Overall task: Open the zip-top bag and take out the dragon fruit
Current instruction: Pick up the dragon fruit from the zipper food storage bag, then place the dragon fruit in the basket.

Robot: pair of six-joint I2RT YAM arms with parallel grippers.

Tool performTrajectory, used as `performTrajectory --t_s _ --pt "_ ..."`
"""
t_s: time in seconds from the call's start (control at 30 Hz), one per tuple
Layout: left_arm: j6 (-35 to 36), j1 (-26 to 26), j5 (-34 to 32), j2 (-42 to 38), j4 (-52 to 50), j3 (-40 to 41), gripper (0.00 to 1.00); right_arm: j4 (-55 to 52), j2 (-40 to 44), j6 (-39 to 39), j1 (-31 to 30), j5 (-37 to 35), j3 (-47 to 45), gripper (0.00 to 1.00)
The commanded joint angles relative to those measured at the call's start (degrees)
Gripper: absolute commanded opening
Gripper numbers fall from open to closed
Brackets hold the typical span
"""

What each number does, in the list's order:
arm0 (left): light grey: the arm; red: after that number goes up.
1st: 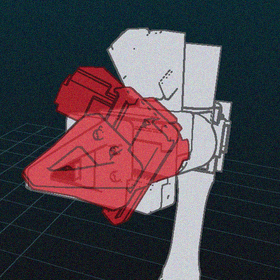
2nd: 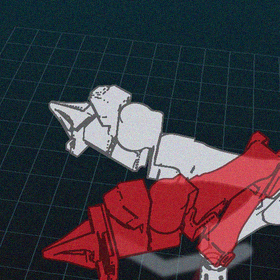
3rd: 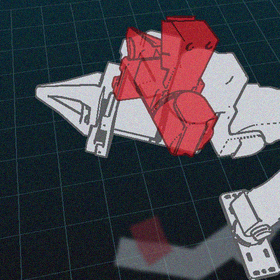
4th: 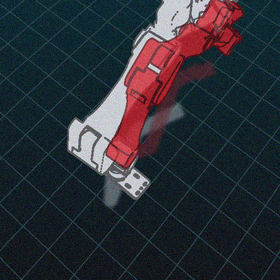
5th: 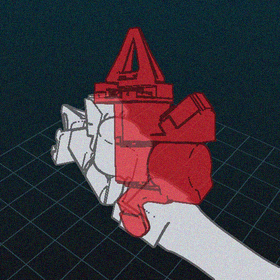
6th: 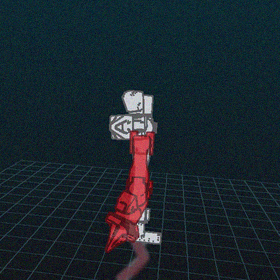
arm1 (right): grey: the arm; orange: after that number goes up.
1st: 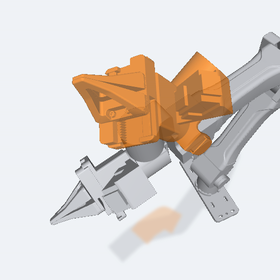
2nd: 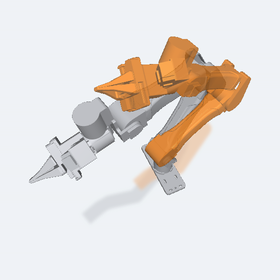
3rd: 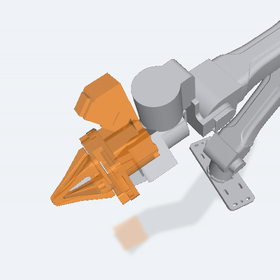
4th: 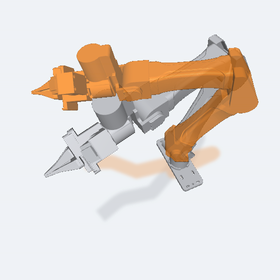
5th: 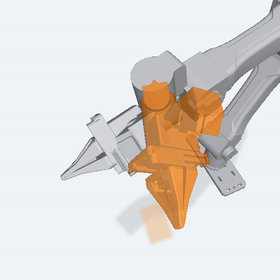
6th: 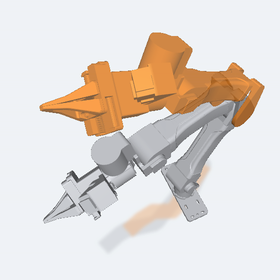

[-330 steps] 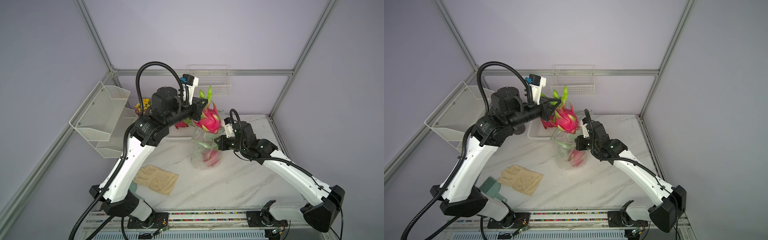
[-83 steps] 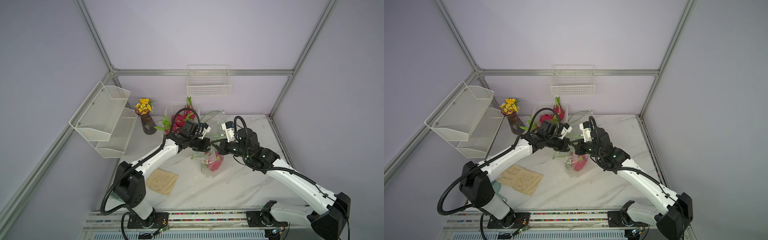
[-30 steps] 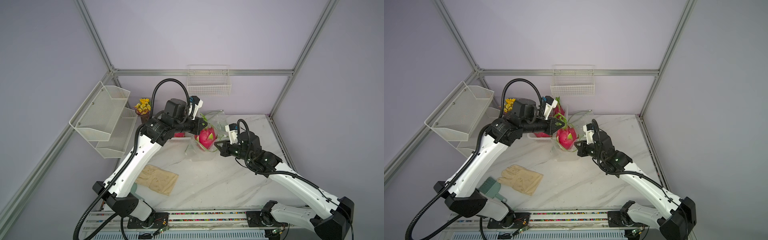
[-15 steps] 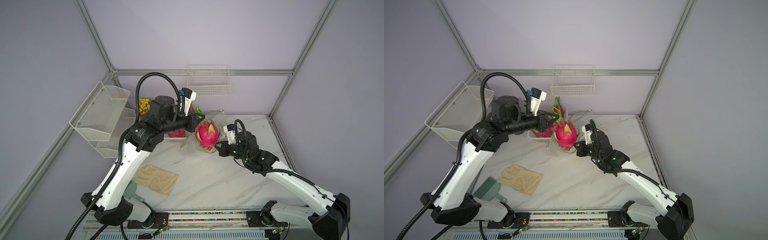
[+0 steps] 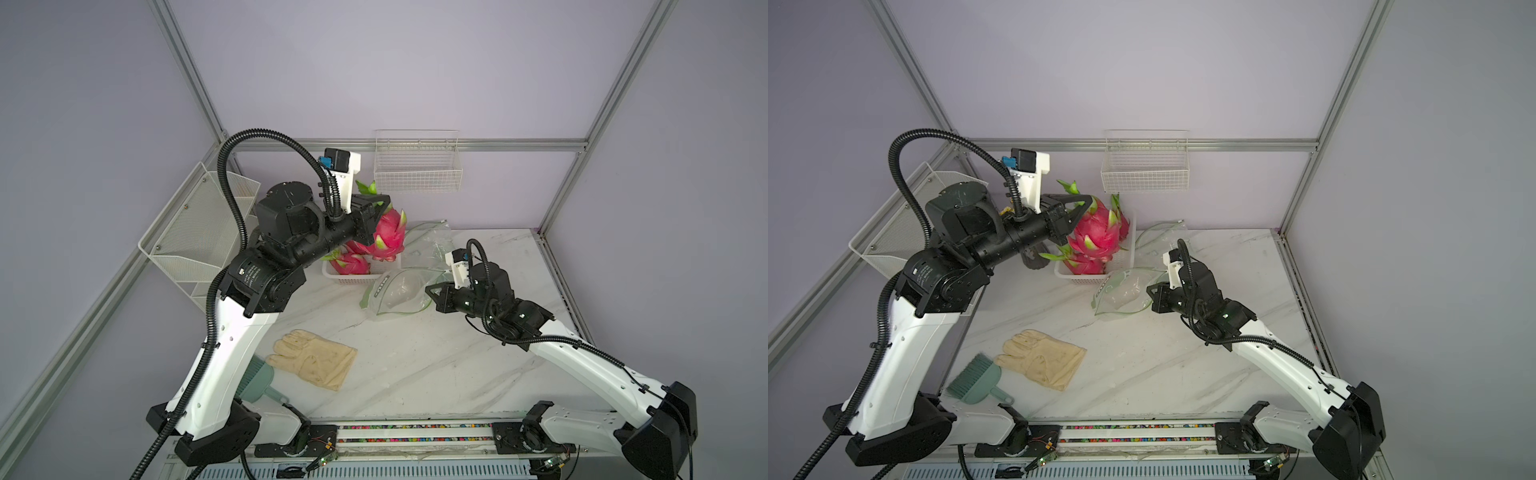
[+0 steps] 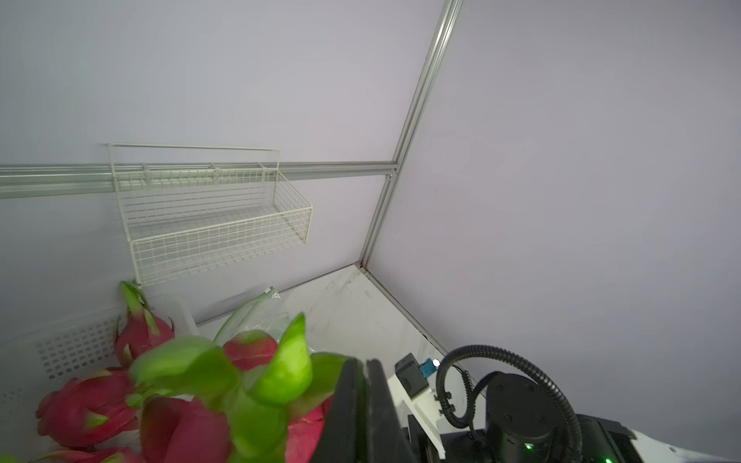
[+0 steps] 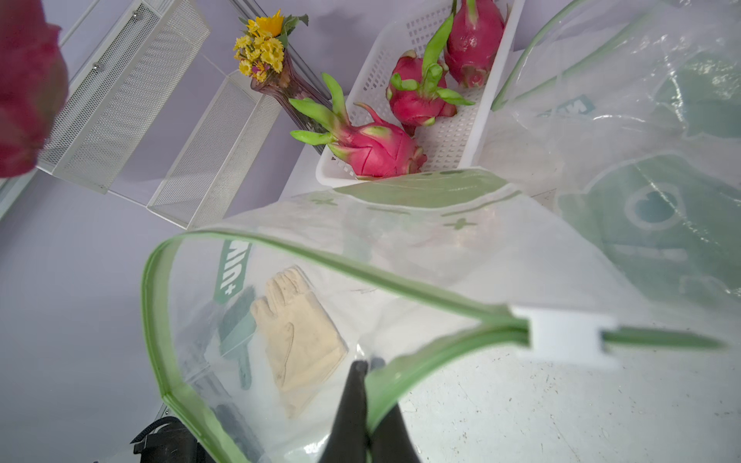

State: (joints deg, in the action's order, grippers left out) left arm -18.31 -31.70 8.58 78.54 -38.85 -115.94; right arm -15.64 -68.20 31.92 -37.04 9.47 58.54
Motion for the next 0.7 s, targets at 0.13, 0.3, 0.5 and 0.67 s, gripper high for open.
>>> performTrajectory --t_s 0.13,0.3,0.5,0.67 --pt "1.1 7.2 -0.9 4.6 6.9 -1.7 0.00 -3.7 6.5 -0.2 -0.2 -3.7 2.7 0.00" --pt "-2.4 13.4 6.2 7.8 13.2 3.5 0.00 -5.5 10.0 -0.4 -0.2 -3.8 3.3 0.00" --pt "-7.5 18.1 11.9 13.1 19.3 8.4 0.00 -8.0 12.9 -0.8 -0.2 -4.1 5.4 0.00" --pt "-9.9 19.8 15.3 17.5 22.3 10.8 0.00 -9.3 14.7 -1.0 -0.2 -4.8 6.8 0.00"
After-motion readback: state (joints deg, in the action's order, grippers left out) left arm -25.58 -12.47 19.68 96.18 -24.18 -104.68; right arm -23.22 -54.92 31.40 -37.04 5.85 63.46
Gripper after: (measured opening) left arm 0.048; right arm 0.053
